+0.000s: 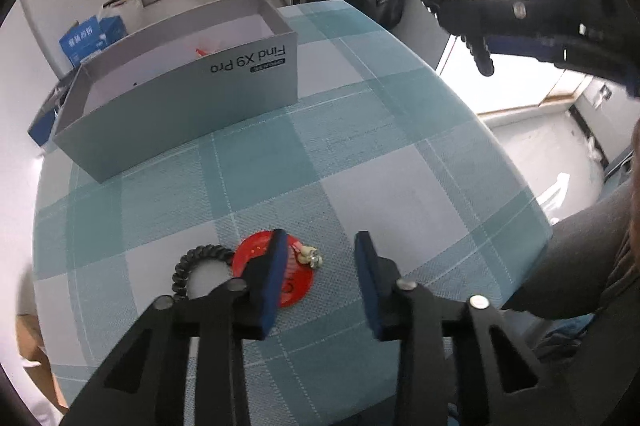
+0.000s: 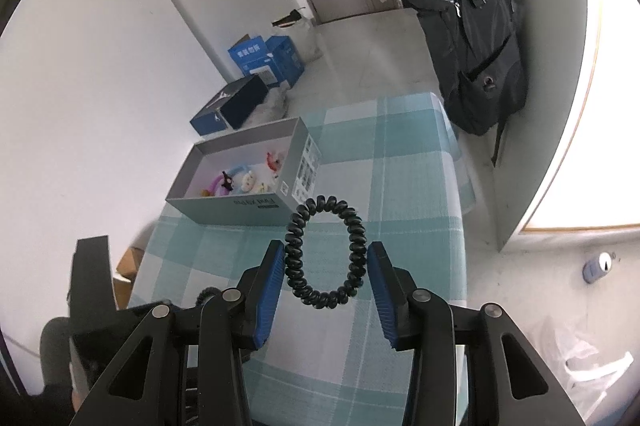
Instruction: Organize jewelry
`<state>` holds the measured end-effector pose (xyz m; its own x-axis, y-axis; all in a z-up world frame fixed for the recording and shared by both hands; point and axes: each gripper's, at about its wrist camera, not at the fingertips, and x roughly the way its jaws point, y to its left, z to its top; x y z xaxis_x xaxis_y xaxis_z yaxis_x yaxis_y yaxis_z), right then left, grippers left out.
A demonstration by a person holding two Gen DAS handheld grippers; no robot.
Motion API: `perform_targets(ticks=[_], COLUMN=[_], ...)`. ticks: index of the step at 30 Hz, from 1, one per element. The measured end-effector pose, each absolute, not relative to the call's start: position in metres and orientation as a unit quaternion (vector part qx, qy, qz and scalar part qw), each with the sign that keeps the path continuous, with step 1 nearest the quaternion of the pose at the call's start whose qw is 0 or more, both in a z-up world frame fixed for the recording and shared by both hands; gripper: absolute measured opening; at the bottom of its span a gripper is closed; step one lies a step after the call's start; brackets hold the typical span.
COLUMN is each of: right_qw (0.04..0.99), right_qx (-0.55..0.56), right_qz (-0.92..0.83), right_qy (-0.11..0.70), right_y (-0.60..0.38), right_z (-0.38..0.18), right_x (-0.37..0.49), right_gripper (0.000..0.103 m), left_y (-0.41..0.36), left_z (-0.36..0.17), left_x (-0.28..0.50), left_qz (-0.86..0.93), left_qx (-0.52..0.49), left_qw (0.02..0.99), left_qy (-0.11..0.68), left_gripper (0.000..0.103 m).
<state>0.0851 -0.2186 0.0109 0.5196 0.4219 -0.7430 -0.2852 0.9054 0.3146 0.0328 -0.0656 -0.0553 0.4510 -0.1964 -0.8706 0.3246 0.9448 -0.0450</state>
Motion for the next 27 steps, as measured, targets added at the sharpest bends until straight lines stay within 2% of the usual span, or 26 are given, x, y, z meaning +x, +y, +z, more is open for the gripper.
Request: perform_targets(ticks=[2,5,12,22,27], right_qw=[0.869,0.869,0.871,0.869,0.864], right_qx=[0.079,0.081,0.084,0.087,0.093], right_qz=[0.204,0.203,0.2,0.197,0.205], right_qy=[0.445,0.443,0.441,0.446,0.45], right_y=[-0.219,-0.221,-0.222,-0.223,-0.219], right_z=[0.012,0.013,0.015,0.013,0.012], right_x=[0.085,0.086,0.085,0.085,0.087], right_gripper=[0.042,0.042,0.043,0.043,0.043], left_y=[-0.069,-0.077,-0.082,-0.06,-0.042], left_z=[-0.056,-0.056,-0.057,-0.048,-0.032], left_x=[0.03,0.023,0.014,0.03,0.04], left_qz=[-0.148,-0.138,-0.131,-0.146,-0.164], left_qx=[0.083,0.125,0.162,0.063,-0.022], left_qw=[0.851,0.853,0.856,0.862,0.866], left_qy=[0.497,0.488,0.473,0.482,0.473], left_gripper=[0.023,0.012,0.008,0.007,0.007])
